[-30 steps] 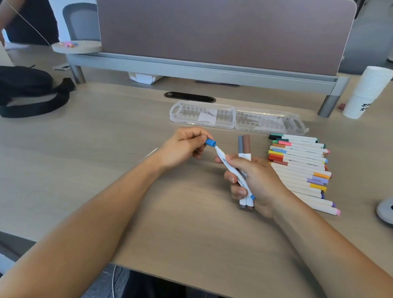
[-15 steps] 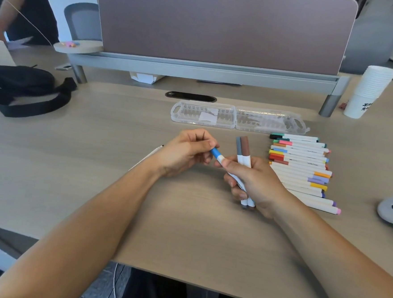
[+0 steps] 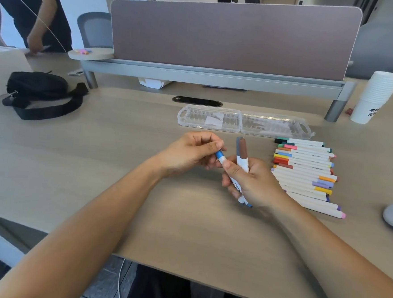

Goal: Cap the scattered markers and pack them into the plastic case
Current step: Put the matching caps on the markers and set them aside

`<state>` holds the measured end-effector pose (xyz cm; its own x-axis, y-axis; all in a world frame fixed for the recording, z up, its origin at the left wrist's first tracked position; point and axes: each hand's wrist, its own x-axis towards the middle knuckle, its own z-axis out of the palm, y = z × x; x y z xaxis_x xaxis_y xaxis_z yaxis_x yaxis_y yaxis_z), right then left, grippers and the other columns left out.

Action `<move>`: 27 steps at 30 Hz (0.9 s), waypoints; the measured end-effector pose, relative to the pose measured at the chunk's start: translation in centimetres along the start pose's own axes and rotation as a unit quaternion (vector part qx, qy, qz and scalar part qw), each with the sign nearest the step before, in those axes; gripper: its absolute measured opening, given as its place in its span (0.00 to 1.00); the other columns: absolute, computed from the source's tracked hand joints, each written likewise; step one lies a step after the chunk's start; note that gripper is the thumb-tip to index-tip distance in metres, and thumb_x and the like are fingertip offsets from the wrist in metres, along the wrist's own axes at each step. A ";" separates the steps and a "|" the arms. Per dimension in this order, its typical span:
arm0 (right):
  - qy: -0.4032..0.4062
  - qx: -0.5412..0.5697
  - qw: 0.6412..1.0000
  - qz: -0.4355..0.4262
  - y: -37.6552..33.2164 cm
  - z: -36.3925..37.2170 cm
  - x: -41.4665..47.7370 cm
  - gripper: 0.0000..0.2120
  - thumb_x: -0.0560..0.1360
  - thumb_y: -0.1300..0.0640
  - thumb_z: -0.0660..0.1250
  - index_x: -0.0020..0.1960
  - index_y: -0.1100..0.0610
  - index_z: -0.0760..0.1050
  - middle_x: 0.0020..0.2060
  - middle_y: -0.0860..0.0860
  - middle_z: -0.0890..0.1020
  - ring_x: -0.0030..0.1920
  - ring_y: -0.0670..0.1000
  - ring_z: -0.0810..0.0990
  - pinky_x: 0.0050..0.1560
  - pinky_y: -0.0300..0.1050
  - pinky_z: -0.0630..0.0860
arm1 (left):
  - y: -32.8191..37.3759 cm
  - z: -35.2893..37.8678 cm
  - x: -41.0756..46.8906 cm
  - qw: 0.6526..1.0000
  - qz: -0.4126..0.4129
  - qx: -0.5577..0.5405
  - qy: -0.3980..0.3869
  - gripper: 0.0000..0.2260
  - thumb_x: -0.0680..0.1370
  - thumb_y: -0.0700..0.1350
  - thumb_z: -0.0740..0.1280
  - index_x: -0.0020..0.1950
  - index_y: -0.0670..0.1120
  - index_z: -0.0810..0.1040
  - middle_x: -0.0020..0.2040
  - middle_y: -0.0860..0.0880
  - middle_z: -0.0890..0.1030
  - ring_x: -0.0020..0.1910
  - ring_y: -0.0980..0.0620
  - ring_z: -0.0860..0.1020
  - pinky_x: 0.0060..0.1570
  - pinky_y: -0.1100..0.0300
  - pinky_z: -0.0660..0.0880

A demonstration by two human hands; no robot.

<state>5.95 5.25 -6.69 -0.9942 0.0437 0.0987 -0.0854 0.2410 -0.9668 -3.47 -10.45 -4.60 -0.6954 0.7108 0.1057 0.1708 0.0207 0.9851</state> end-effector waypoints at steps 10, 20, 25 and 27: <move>0.168 0.055 0.981 -0.074 1.0 -0.2 0.9 0.14 0.79 0.55 0.67 0.43 0.64 0.68 0.28 0.53 0.72 0.28 0.50 0.73 0.36 0.44 0.74 | -1.8 -8.9 -2.5 0.797 -0.198 0.536 0.196 0.16 0.76 0.56 0.68 0.62 0.52 0.77 0.54 0.52 0.80 0.56 0.49 0.77 0.51 0.58 0.73; 0.100 0.114 0.987 -0.061 0.8 0.5 0.3 0.10 0.78 0.55 0.67 0.45 0.63 0.76 0.31 0.51 0.82 0.31 0.51 0.81 0.36 0.41 0.77 | -2.2 -8.3 -2.6 0.827 -0.223 0.474 0.204 0.17 0.71 0.46 0.73 0.60 0.51 0.78 0.51 0.52 0.81 0.46 0.51 0.80 0.40 0.57 0.80; 0.113 0.076 0.988 -0.069 0.6 0.7 0.2 0.14 0.76 0.48 0.66 0.44 0.60 0.75 0.32 0.53 0.77 0.26 0.50 0.72 0.31 0.47 0.72 | -1.1 -4.1 -2.4 0.959 -0.120 0.159 0.200 0.09 0.75 0.35 0.70 0.53 0.45 0.81 0.40 0.50 0.81 0.38 0.55 0.79 0.41 0.65 0.77; 0.126 0.079 0.986 -0.071 0.6 0.7 0.3 0.09 0.76 0.52 0.69 0.44 0.58 0.75 0.31 0.57 0.74 0.26 0.51 0.70 0.28 0.44 0.70 | -0.4 -2.1 -2.4 0.978 -0.100 0.061 0.173 0.07 0.76 0.32 0.69 0.51 0.42 0.80 0.39 0.47 0.81 0.37 0.55 0.80 0.41 0.64 0.80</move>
<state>5.58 4.77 -7.43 -0.9249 0.2653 0.2723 -0.2520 0.1084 -0.9616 -3.30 -13.61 -4.96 -0.9145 0.4037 -0.0277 0.0738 0.2335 0.9695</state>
